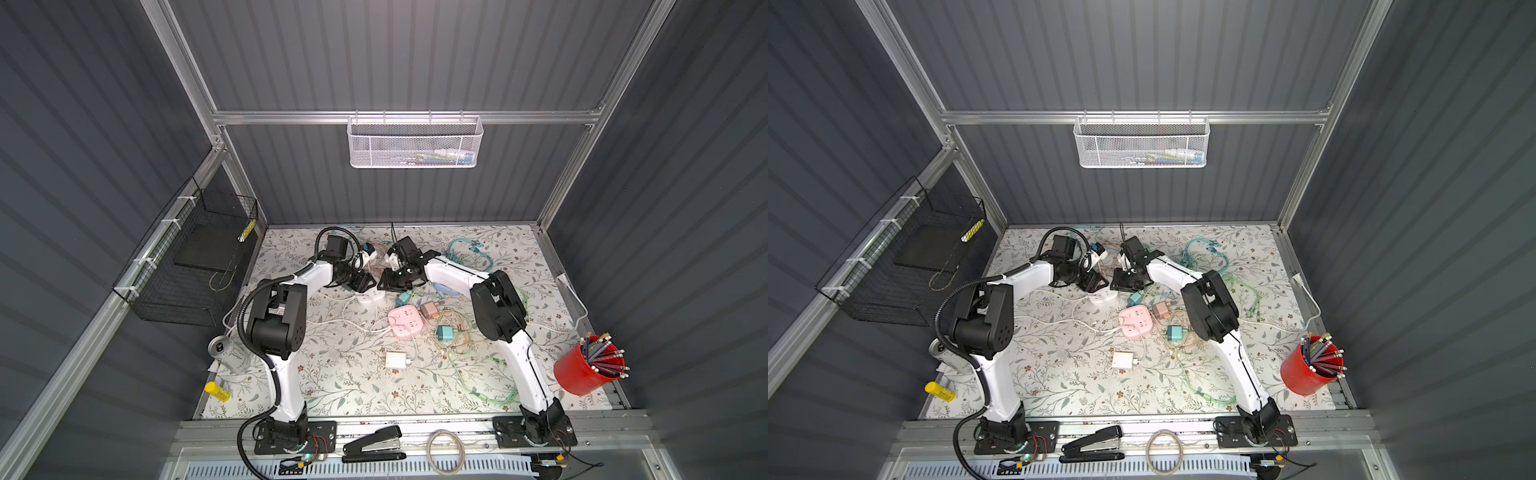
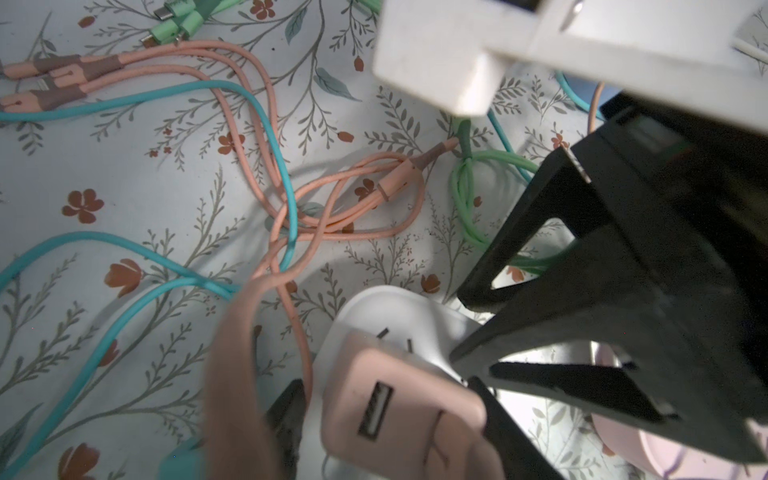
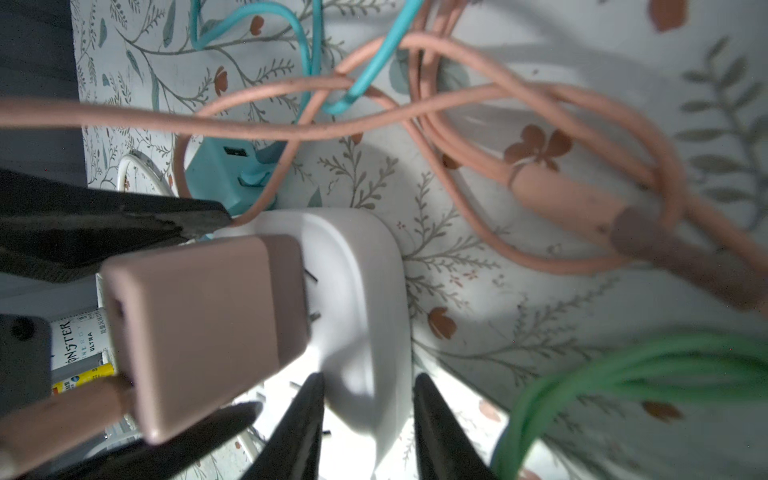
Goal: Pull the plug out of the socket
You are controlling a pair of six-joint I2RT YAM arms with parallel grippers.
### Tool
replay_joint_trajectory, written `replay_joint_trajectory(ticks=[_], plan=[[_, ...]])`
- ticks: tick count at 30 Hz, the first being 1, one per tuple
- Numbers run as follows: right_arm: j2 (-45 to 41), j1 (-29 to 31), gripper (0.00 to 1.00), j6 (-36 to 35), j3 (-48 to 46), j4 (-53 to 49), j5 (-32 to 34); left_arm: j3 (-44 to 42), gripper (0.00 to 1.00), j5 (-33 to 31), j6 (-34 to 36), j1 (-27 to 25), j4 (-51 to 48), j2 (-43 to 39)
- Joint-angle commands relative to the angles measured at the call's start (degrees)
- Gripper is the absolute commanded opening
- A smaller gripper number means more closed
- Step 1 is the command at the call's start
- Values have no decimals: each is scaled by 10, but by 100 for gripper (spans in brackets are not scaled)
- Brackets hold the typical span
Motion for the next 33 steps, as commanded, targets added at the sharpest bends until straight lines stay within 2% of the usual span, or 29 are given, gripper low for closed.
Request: replay_joint_trajectory(ticks=[1,12,25,33], plan=[[25,-5,37,-3,-7,-16,9,16,57,19,7,3,-13,9],[34,-8,36,-9,-1,-28,9,15,40,27,3,3,-9,6],[36,-3,33,-21,11,-53,27,11,36,19,2,-12,6,-14],[37,6,27,-31,17,-73,40,17,29,0,8,-30,7,-29]])
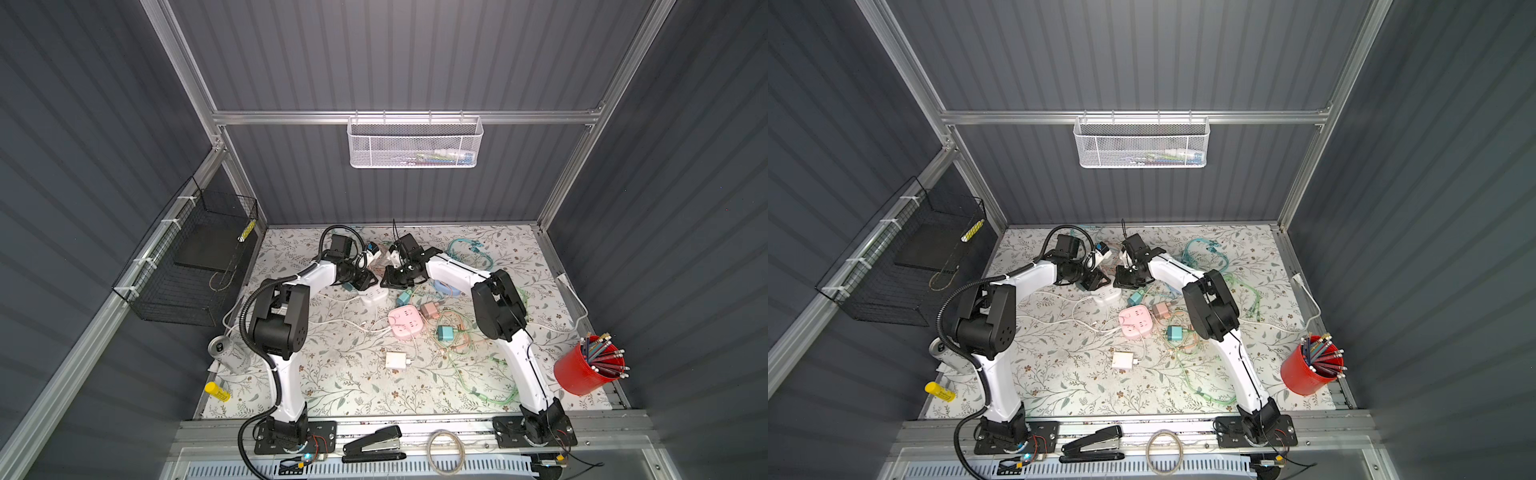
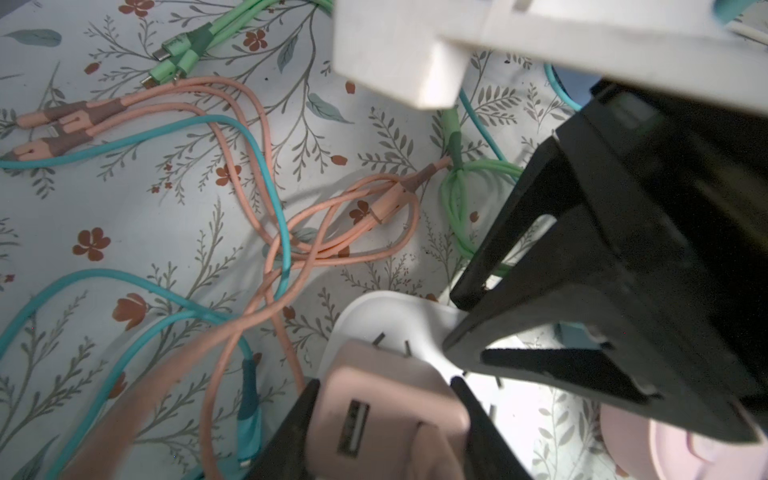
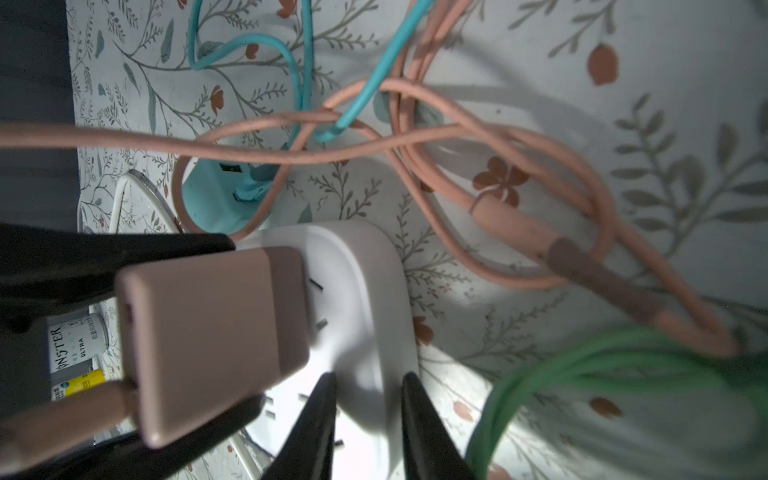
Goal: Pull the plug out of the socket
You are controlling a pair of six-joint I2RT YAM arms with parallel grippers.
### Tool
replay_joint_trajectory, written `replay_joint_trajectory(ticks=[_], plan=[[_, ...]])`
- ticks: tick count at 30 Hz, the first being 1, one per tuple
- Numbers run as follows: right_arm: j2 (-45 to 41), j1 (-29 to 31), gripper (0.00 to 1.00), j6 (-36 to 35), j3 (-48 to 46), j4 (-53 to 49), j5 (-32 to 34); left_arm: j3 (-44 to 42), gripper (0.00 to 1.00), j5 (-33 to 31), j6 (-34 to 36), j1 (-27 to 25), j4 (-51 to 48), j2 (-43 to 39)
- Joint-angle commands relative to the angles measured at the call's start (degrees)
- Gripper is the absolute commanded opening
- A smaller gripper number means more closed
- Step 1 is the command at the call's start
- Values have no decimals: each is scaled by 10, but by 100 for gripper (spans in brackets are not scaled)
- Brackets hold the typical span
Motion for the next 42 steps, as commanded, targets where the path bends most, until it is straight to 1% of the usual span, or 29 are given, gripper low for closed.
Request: replay_joint_trajectory(ticks=[1,3,10,14,17,21,26,35,37,42], plan=[[28,11,27,-15,-4,-53,27,14,29,19,-2,-10,-7,-30],[28,14,25,-17,-5,-57,49,13,27,17,-3,-10,-7,-37],[28,21,25,-20,-4,-63,55,11,24,25,-13,-10,-2,-56],[26,24,24,-24,-5,-69,63,26,24,60,-38,-7,-5,-59],[23,25,24,-25,-10,-71,68,47,23,63,-39,-7,-14,-55],[21,25,24,-25,-12,-72,74,42,23,40,-19,-13,-24,-55],[23,27,23,-23,-10,-72,82,34,23,-7,12,-32,-39,-58],[26,30,23,-31,-1,-84,95,37,21,-33,3,-37,-25,-55],[28,30,23,-32,4,-88,96,36,20,-29,-9,-37,-13,-58],[29,30,23,-36,6,-93,100,47,19,12,-42,-29,0,-57]])
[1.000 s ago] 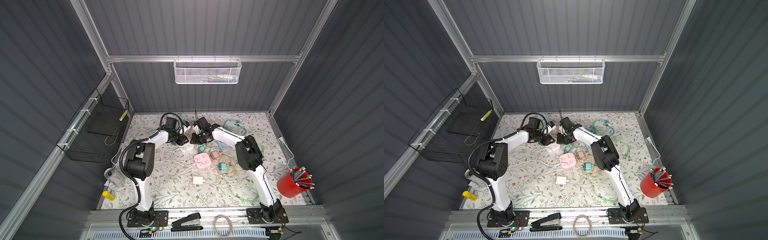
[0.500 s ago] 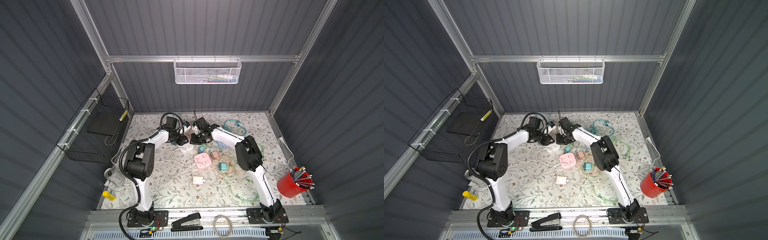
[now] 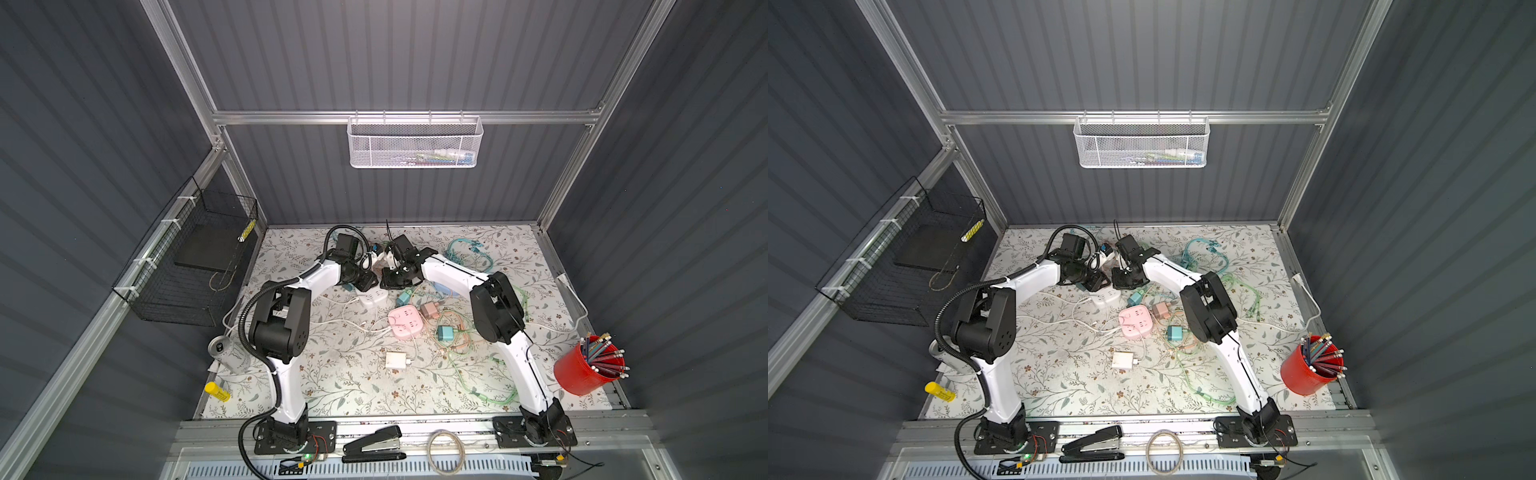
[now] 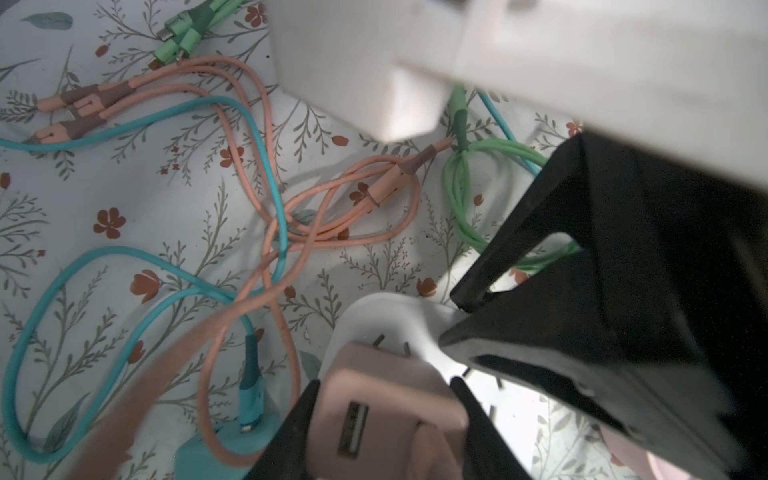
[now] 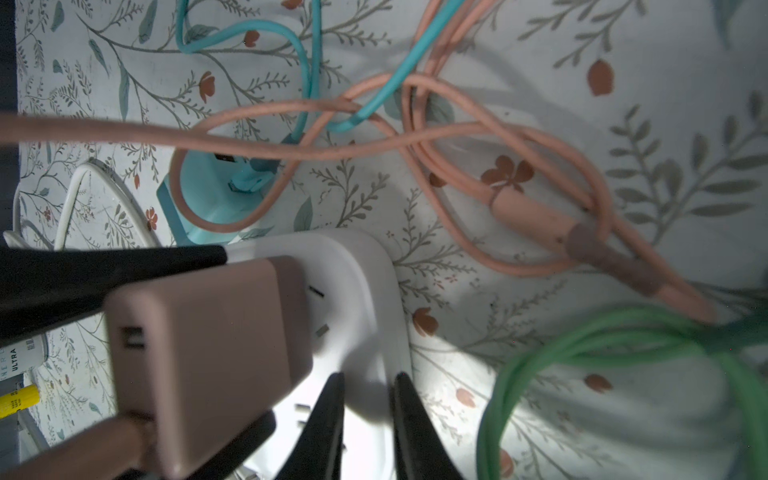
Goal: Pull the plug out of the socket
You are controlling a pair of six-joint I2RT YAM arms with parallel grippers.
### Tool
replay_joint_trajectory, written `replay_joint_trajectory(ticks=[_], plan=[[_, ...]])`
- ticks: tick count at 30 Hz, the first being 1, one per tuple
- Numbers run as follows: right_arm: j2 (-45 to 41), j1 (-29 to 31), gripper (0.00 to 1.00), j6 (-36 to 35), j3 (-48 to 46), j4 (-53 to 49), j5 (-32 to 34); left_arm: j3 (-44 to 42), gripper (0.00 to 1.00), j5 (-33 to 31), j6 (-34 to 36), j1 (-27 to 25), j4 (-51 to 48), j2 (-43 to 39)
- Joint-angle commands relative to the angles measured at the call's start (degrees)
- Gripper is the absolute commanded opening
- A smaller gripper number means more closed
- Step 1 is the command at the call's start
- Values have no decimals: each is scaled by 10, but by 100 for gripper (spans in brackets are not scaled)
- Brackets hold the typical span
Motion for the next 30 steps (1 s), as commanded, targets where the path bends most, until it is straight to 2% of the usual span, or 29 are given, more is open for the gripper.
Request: replay_joint_trajectory(ticks=[1,13,19,24,30], plan=[[34,7,23,-13,-12,-61,33,42,19,74,-28,-5,35,-38],[31,6,23,-9,-16,-57,31,43,19,37,6,-4,-9,-40],[25,4,25,2,-32,-32,10,40,19,39,-6,3,-6,-38],[11,4,30,9,-57,8,-14,50,19,59,-24,14,-7,-27],[-32,-8,43,31,-97,77,-29,67,20,86,-41,21,-12,-3]])
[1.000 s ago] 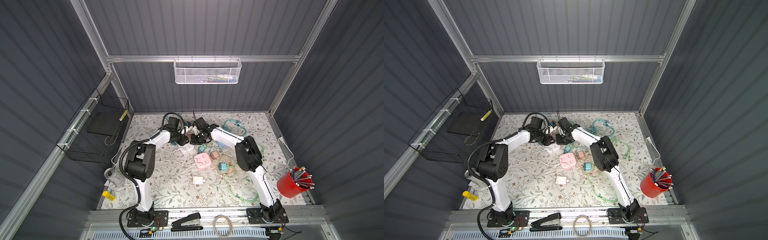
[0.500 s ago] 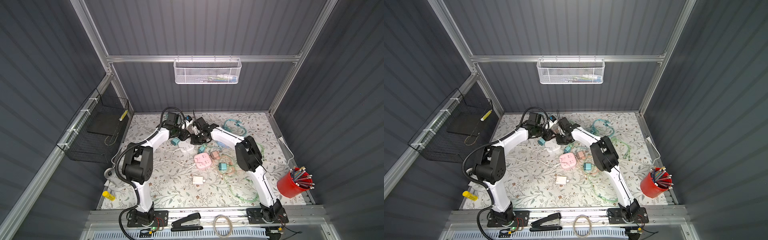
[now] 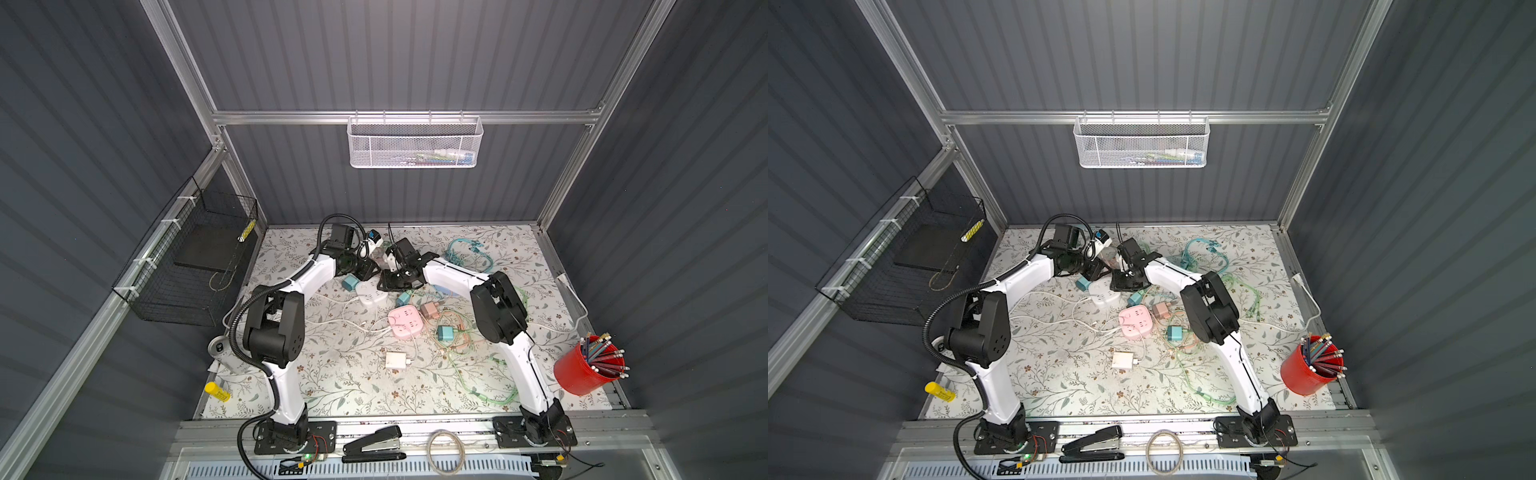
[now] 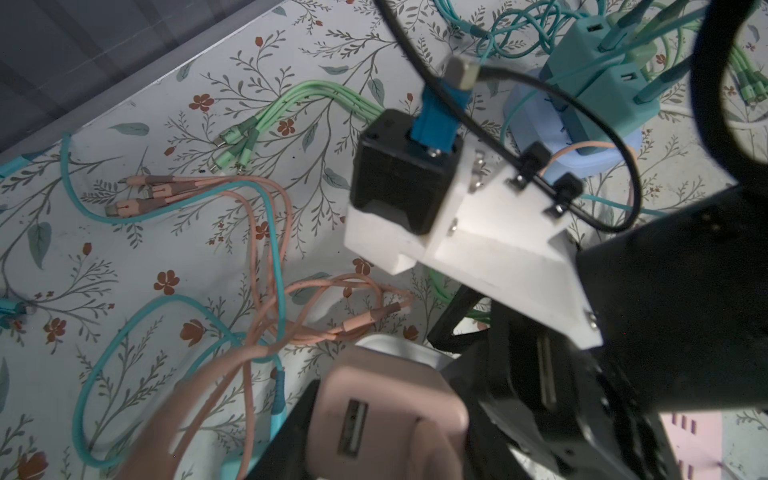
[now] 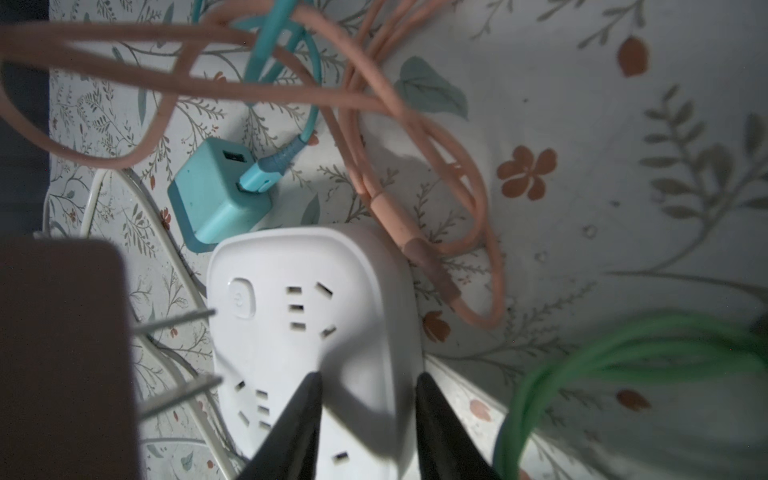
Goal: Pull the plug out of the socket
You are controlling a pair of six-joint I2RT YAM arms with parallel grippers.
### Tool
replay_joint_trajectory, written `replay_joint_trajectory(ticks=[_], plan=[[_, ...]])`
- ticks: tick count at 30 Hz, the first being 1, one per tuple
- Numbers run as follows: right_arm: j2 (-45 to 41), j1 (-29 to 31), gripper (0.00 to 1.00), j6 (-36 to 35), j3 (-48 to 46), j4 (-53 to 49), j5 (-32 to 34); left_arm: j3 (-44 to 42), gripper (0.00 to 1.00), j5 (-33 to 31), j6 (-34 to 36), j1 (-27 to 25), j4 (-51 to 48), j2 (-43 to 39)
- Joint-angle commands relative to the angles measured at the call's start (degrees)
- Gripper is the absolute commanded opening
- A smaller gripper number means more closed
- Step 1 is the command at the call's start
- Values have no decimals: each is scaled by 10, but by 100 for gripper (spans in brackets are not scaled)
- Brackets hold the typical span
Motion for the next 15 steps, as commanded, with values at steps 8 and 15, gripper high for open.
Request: replay_joint_trajectory(ticks=[8,15], plan=[[-64,-16,53,28,-59,62,-46,38,20,37,-39,4,-7,35],[-127,-17,61,30,-107,122,-55,51,20,28,-58,4,-9,42]])
